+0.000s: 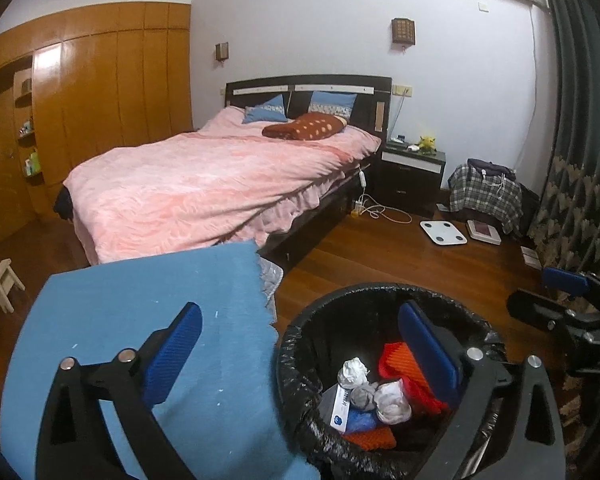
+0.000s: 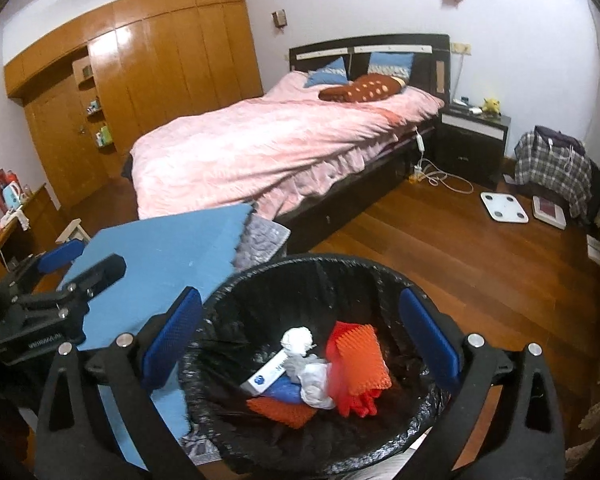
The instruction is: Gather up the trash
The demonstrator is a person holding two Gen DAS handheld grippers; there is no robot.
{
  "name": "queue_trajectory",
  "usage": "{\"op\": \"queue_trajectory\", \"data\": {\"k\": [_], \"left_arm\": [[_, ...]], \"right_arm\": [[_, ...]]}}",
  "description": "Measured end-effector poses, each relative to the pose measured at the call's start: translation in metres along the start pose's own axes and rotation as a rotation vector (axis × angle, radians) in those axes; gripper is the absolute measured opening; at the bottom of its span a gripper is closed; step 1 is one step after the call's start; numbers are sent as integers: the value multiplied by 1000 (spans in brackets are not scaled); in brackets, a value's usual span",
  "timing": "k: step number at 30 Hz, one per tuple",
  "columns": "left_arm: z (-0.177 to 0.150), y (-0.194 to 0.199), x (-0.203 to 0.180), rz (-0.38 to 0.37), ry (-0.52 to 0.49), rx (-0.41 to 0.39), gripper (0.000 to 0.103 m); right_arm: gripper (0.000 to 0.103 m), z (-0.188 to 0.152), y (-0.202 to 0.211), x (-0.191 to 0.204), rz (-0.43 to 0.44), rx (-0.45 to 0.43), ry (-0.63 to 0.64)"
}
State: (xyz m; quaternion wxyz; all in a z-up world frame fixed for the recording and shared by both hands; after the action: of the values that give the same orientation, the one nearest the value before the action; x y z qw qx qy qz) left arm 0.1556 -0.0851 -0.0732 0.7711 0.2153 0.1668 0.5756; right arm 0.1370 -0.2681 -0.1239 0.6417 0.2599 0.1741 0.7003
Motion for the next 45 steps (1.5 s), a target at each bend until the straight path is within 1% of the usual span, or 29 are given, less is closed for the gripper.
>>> {"op": "queue_trajectory", "data": {"k": [8,15,45], "left_arm": [[6,35,3,14,12,-38,97],[9,47,3,24,19,-56,97],[7,51,3,29,20,-60,97]], "right_arm": [[96,12,25,22,31,-33,28],[96,14,34,33,37,-46,51],[96,13,34,41,41,-43,58]]}}
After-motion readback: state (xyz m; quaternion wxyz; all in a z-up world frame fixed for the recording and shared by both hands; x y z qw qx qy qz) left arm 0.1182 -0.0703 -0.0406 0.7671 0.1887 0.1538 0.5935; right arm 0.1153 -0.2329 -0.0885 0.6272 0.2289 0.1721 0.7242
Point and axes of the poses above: each gripper's, at about its wrist camera, not at the fingertips, and y roughly against the way its jaws point, x to its left, z to its top, the point moved 7 cm from there along -y, roughly the way its jaws point
